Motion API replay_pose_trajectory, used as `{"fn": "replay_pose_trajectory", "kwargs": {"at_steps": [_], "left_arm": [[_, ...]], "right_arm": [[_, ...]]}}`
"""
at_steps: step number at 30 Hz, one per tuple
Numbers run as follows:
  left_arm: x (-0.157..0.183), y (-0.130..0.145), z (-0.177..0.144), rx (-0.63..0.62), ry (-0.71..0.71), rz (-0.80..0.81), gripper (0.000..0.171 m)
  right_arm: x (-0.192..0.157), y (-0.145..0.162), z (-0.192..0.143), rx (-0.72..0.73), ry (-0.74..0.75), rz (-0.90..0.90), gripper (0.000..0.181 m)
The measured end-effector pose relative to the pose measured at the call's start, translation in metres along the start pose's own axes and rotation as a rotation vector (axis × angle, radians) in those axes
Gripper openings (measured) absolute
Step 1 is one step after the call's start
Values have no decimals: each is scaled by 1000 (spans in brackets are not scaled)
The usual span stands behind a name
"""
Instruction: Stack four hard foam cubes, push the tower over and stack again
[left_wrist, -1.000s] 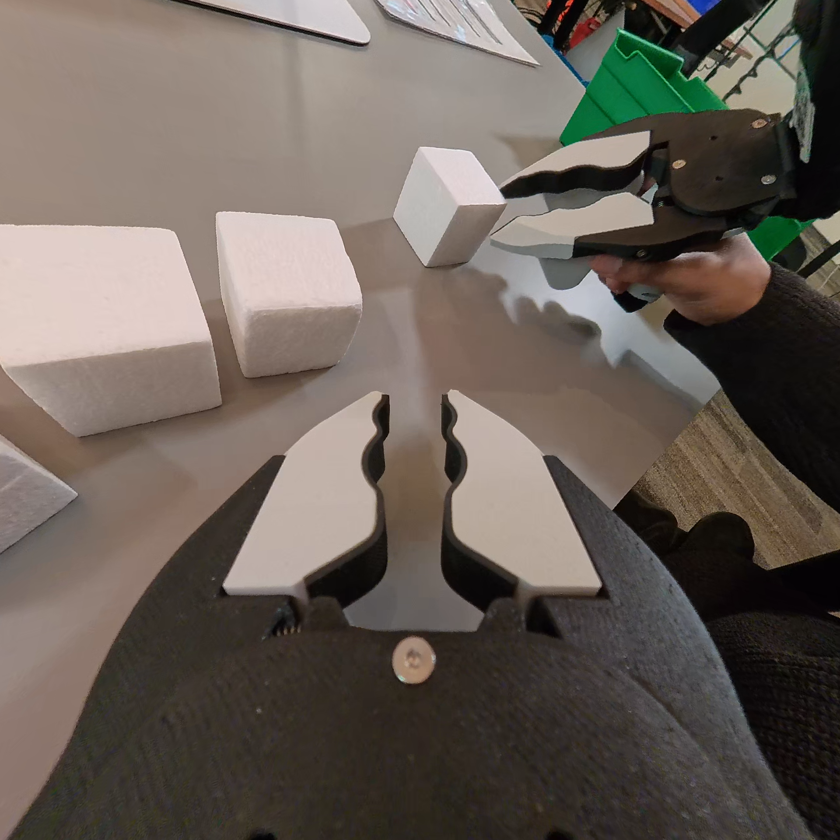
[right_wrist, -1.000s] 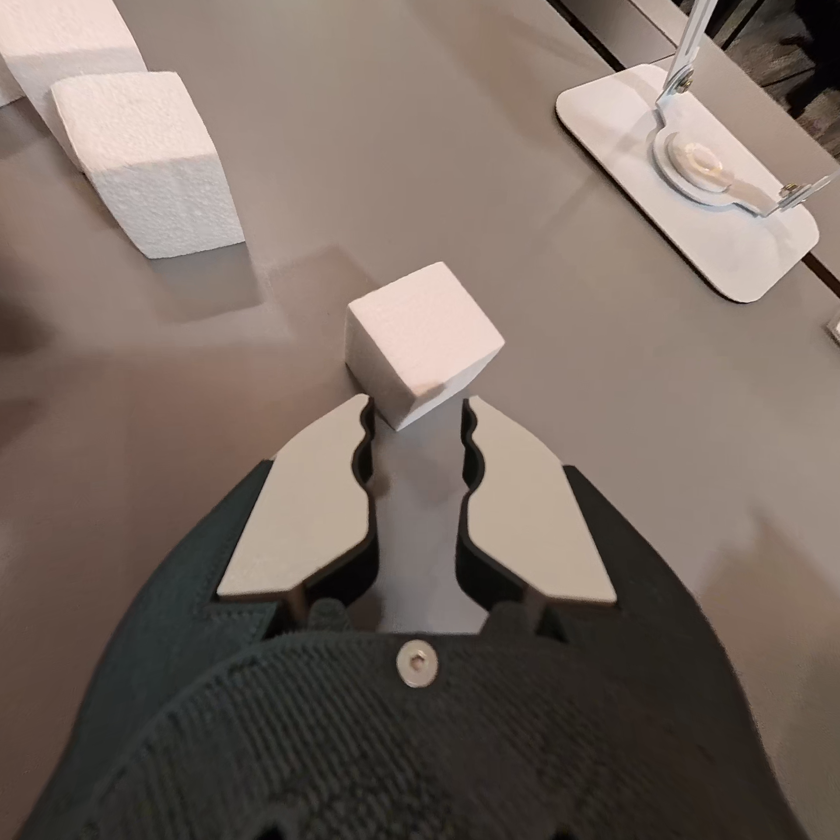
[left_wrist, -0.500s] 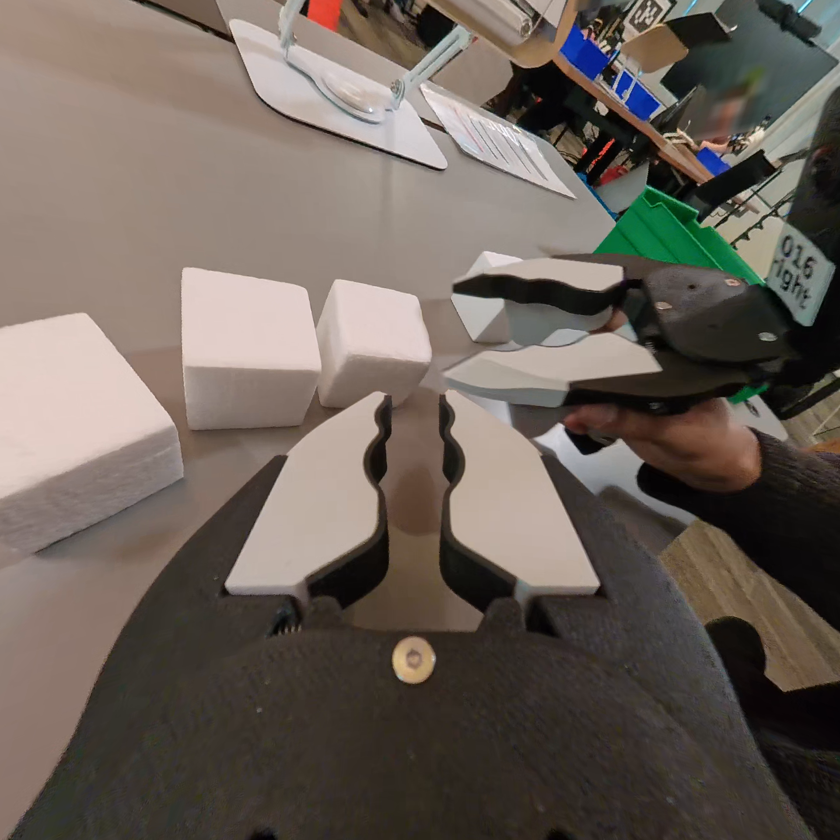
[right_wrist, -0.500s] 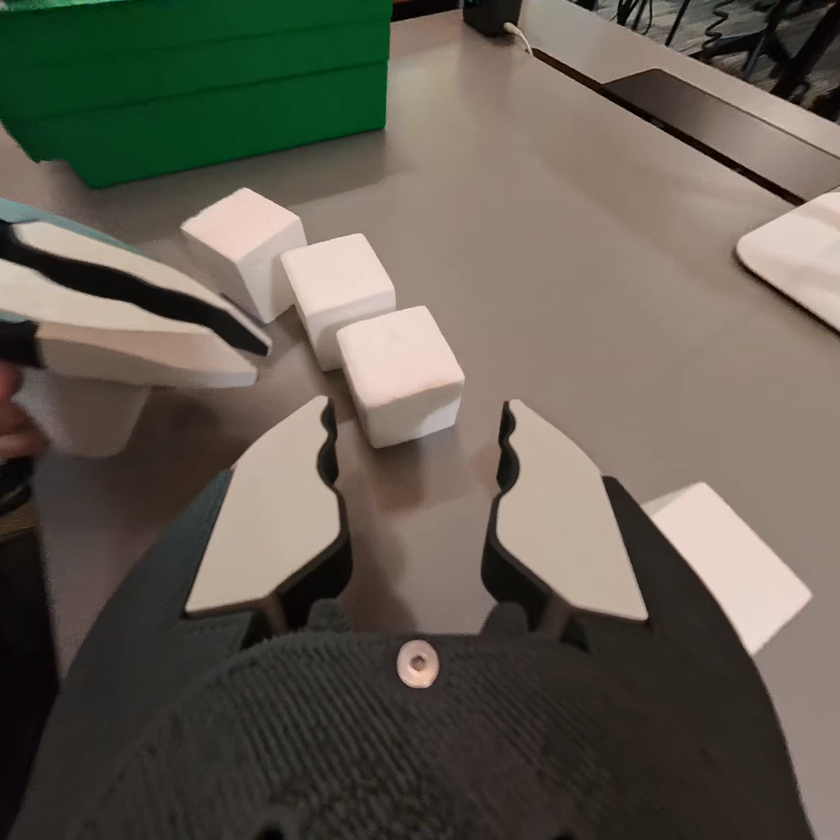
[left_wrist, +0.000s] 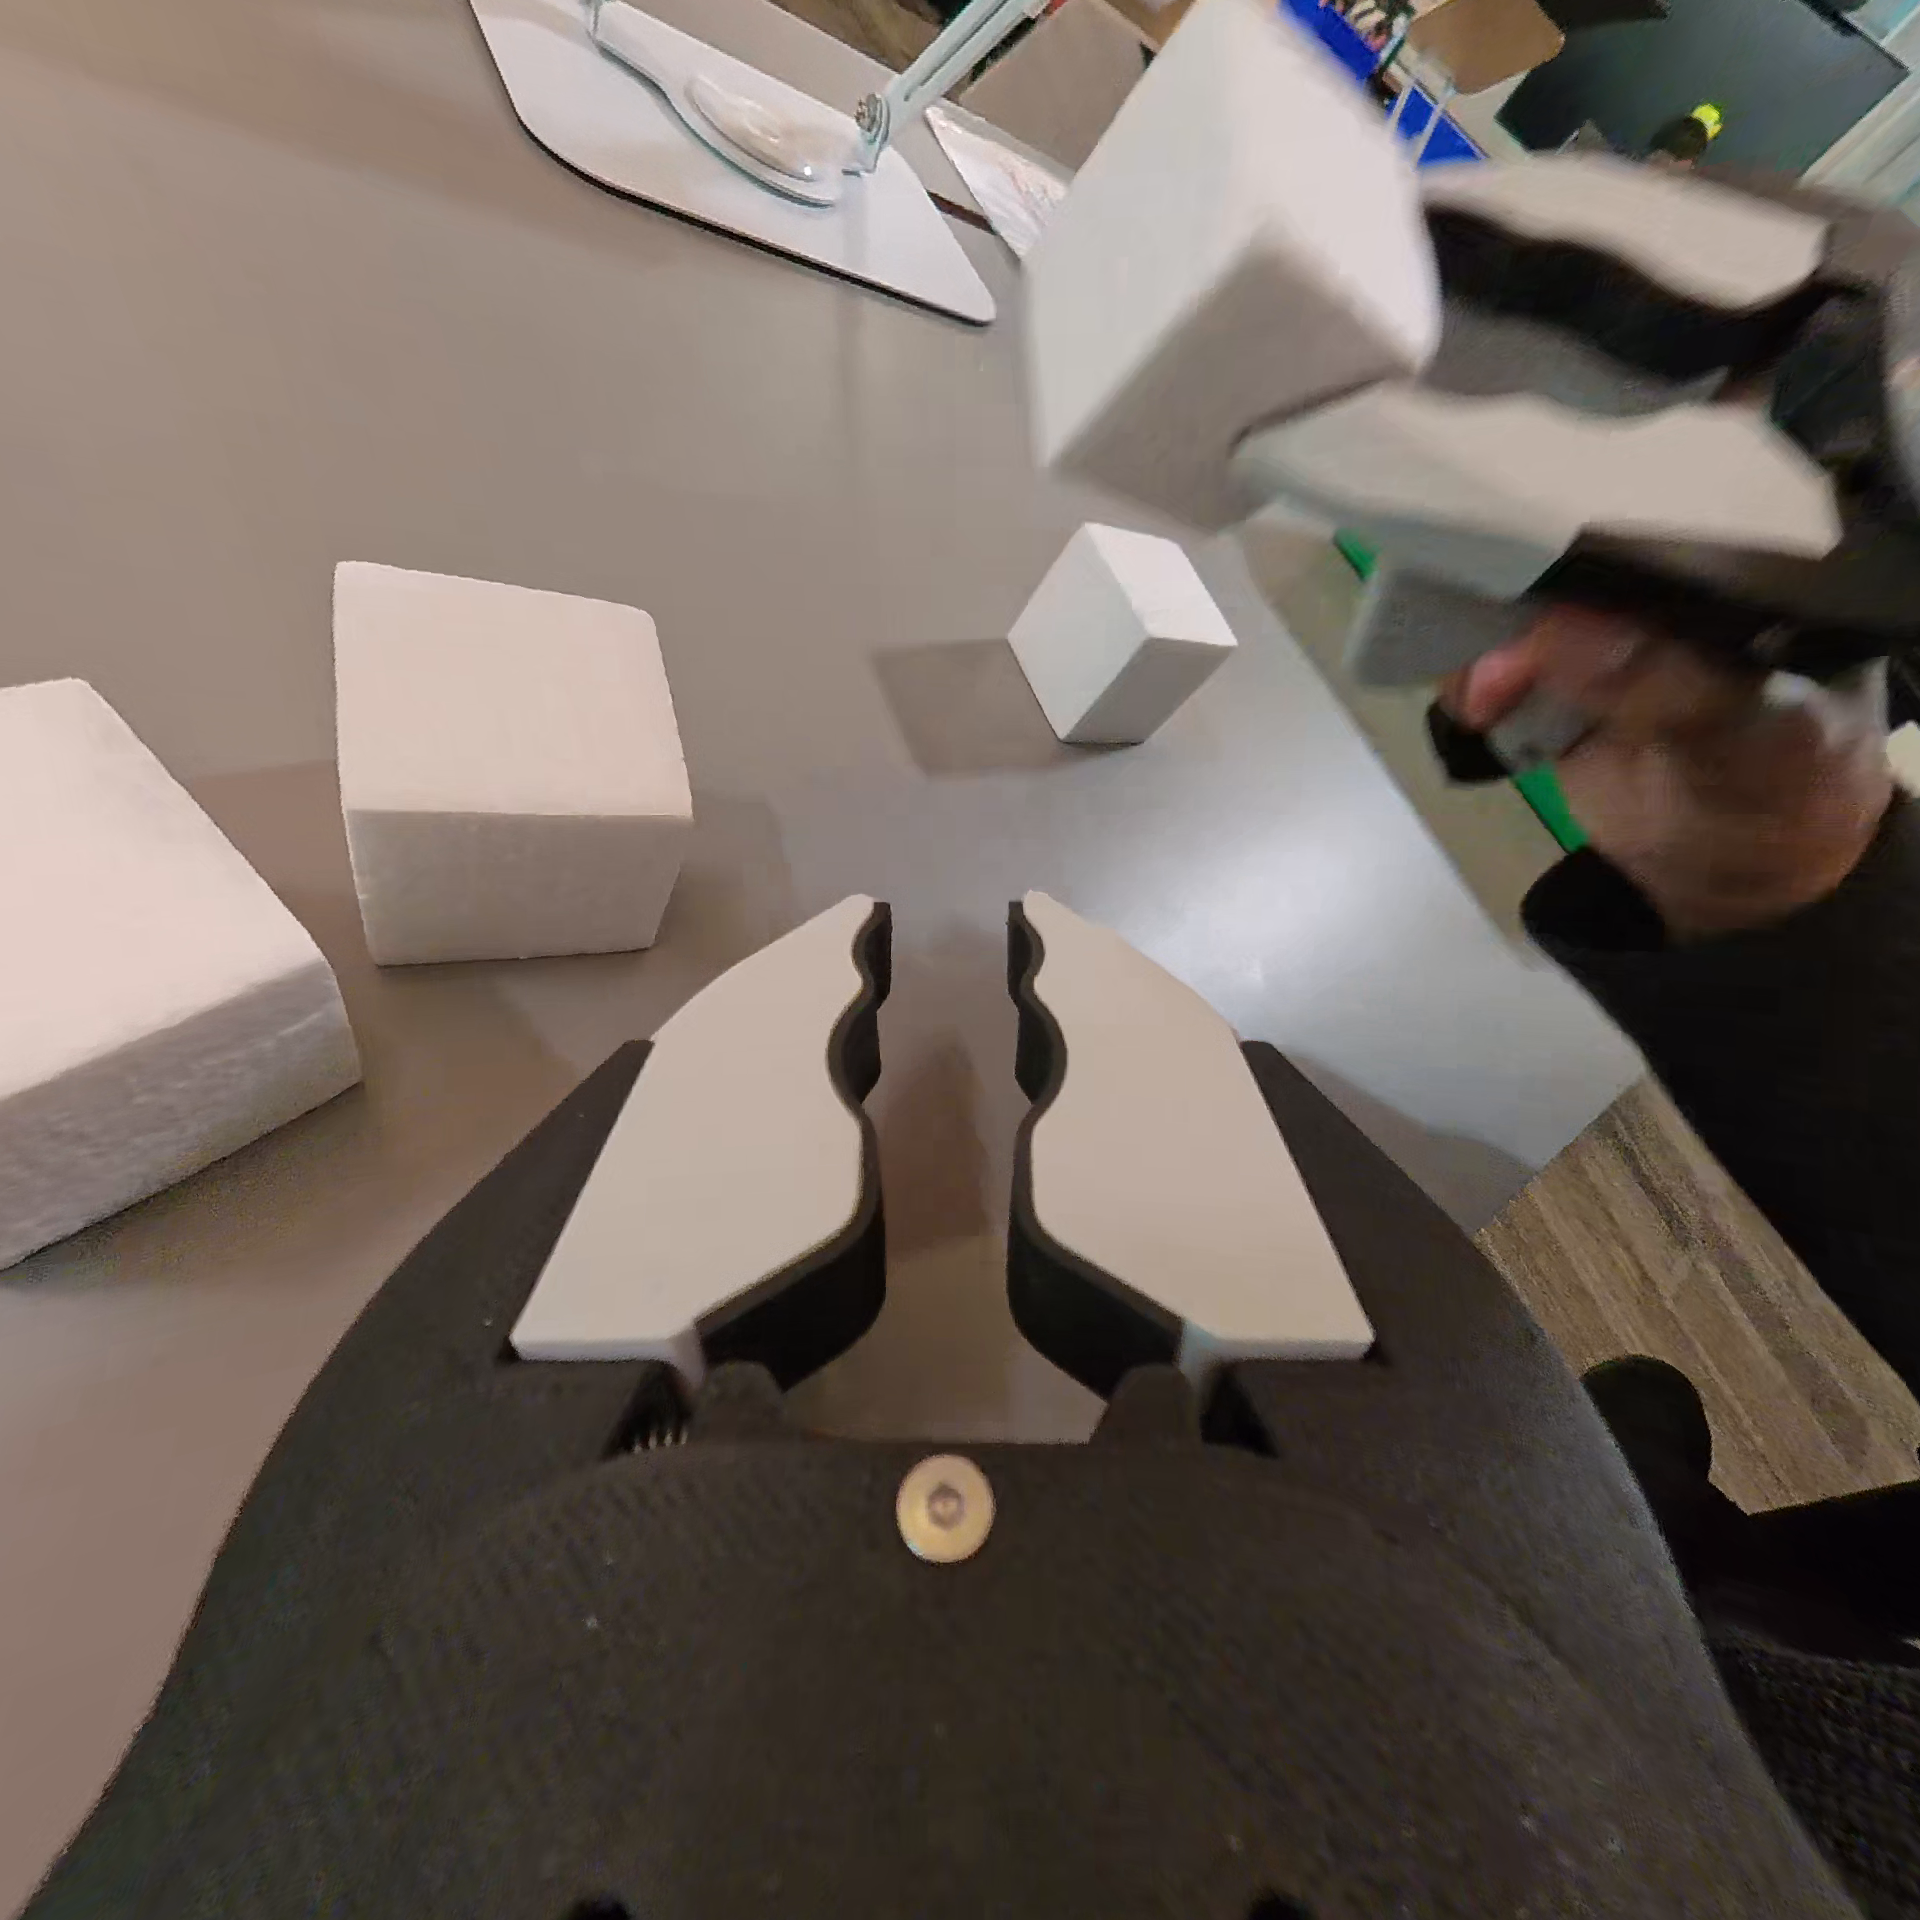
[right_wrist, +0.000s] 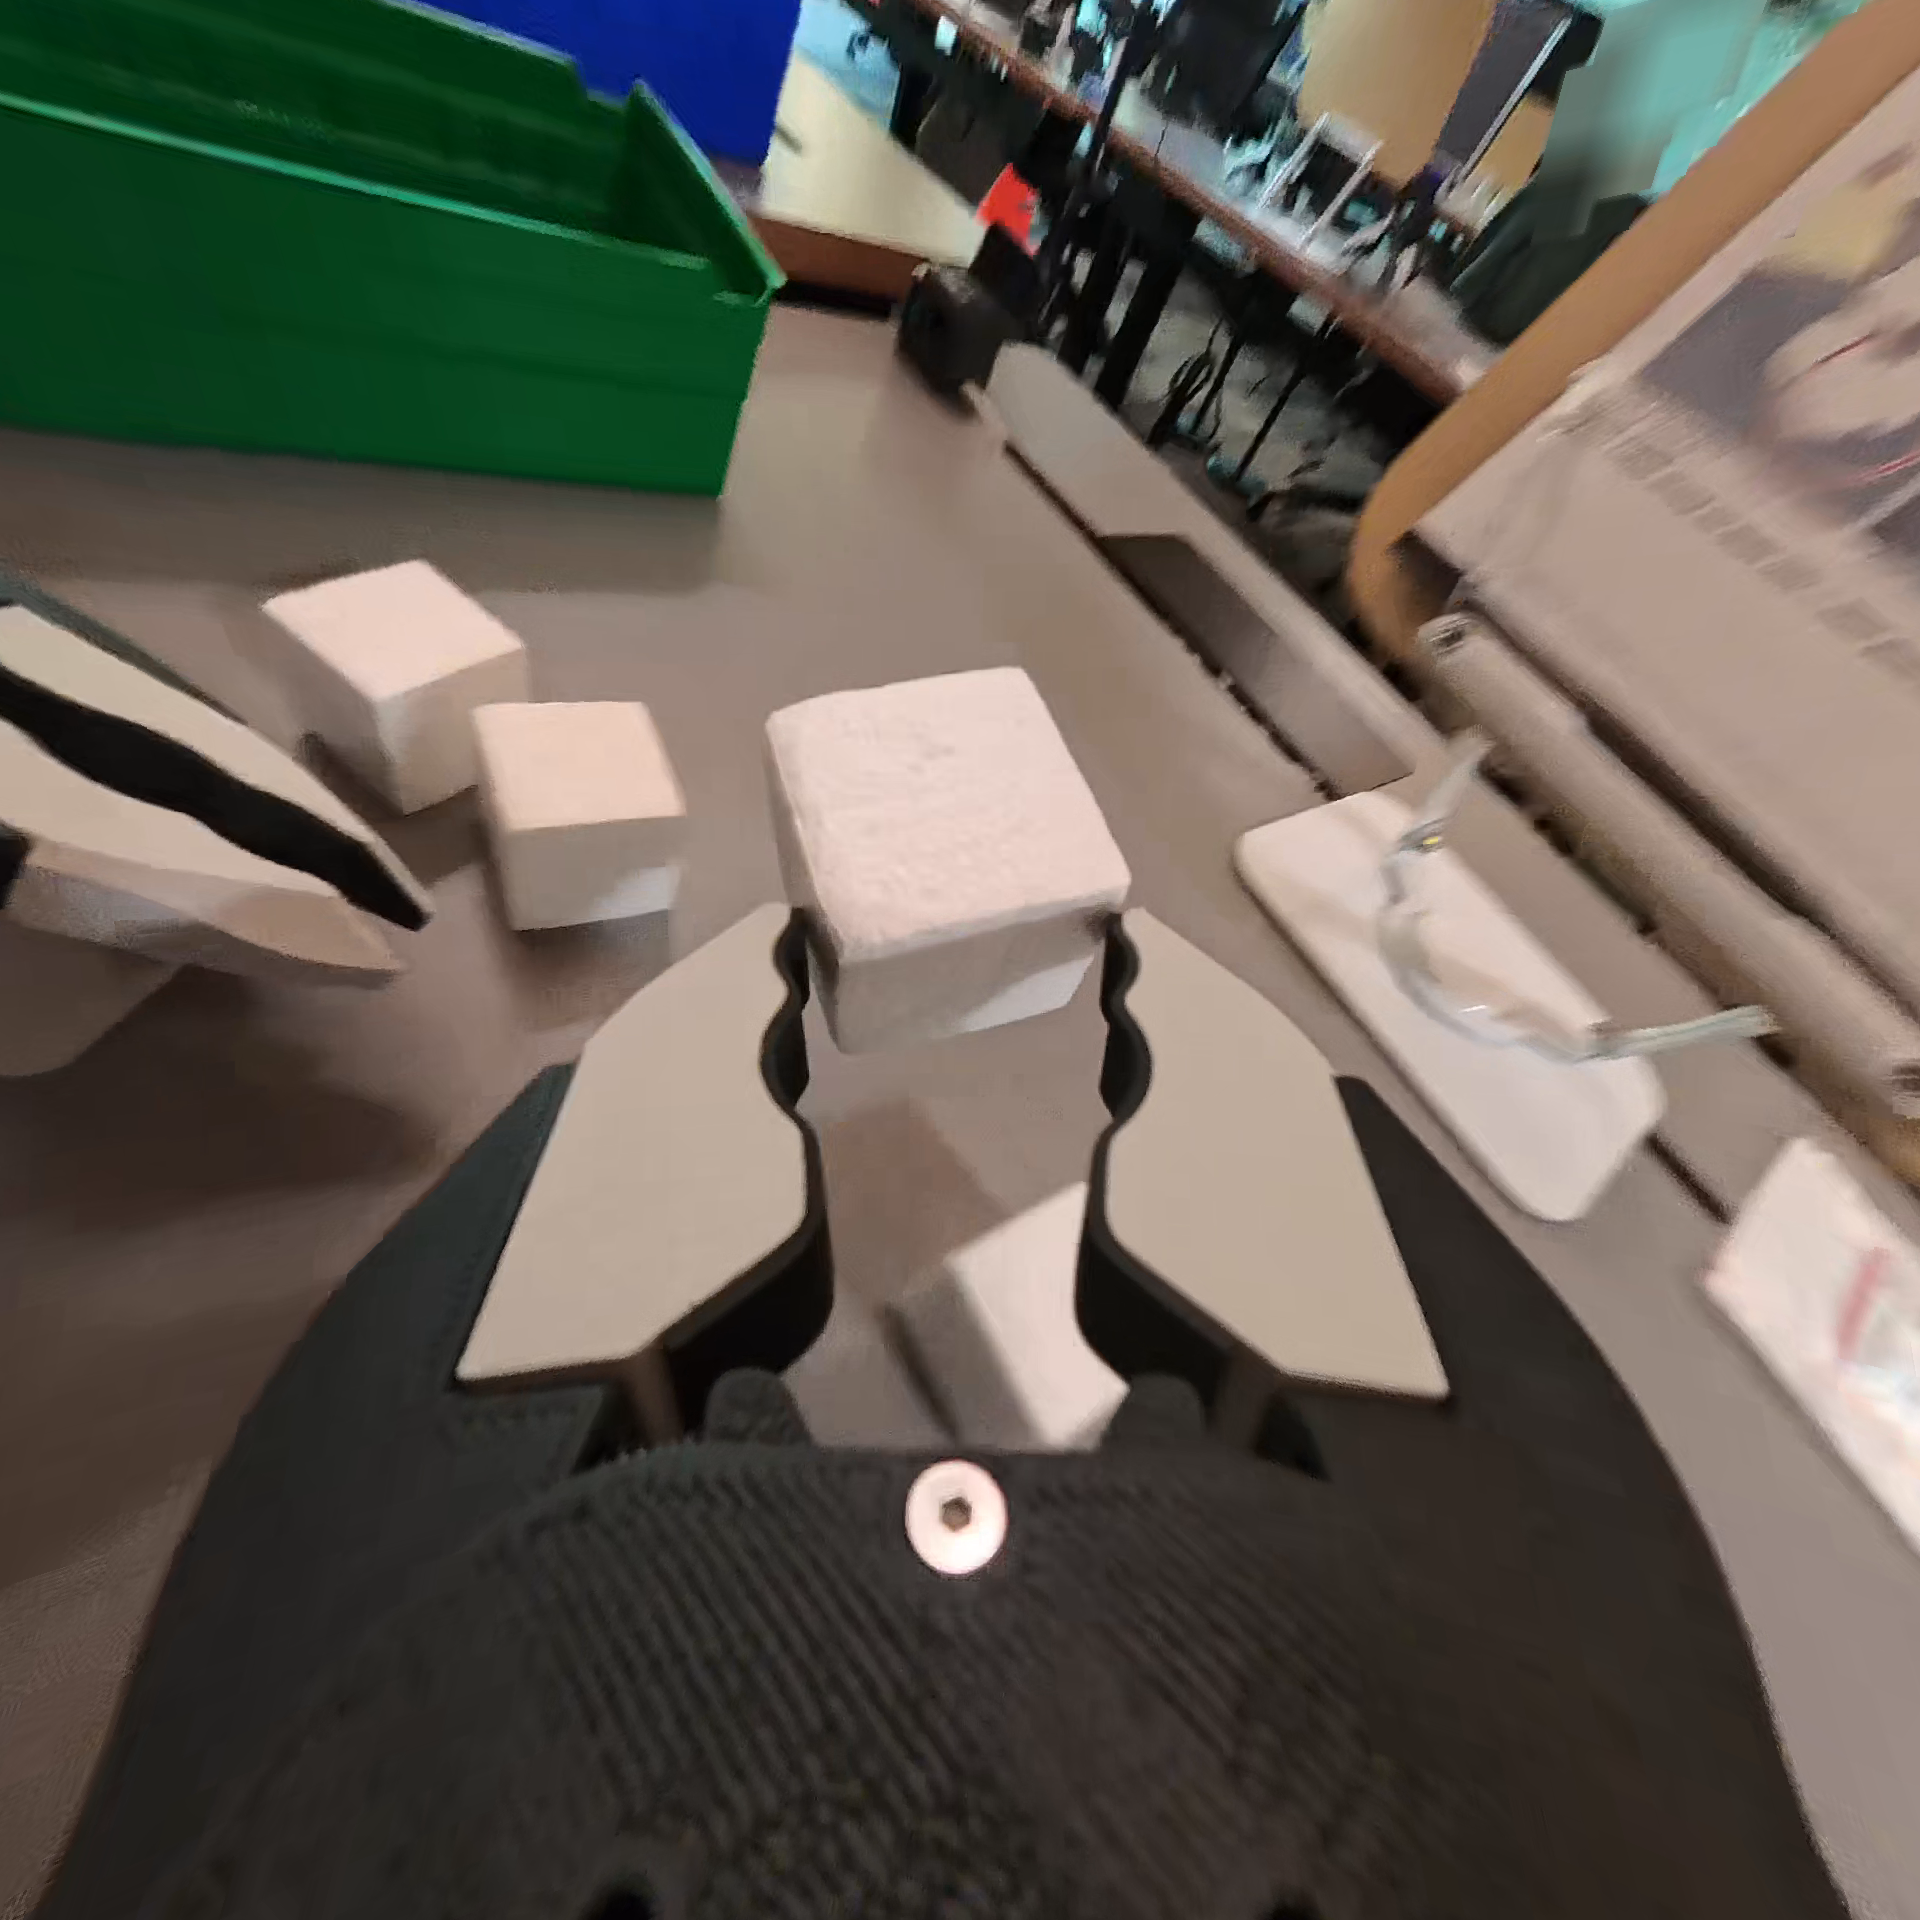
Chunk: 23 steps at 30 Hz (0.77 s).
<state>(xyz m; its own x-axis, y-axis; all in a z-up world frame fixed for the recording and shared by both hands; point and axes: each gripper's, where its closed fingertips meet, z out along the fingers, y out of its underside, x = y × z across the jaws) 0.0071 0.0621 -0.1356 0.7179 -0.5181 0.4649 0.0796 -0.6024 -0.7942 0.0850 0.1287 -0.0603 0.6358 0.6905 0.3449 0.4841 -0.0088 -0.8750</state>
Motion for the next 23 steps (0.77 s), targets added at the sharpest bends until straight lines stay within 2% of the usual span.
{"fn": "replay_pose_trajectory", "kwargs": {"at_steps": [3, 6, 8, 12, 16, 23], "left_arm": [[2, 1, 1, -6, 6, 7, 22], [3, 3, 2, -14, 12, 6, 22], [4, 5, 3, -26, 17, 7, 22], [7, 8, 4, -43, 22, 29, 22], [9, 11, 5, -62, 38, 28, 22], [9, 13, 5, -72, 51, 15, 23]], "right_arm": [[41, 6, -25, 25, -49, -8, 55], [54, 25, -40, 75, -259, 116, 55], [63, 40, -43, 66, -307, 184, 55], [57, 60, -38, -6, -355, 162, 55], [48, 74, -26, -98, -333, 93, 55], [48, 77, -26, -107, -334, 110, 55]]}}
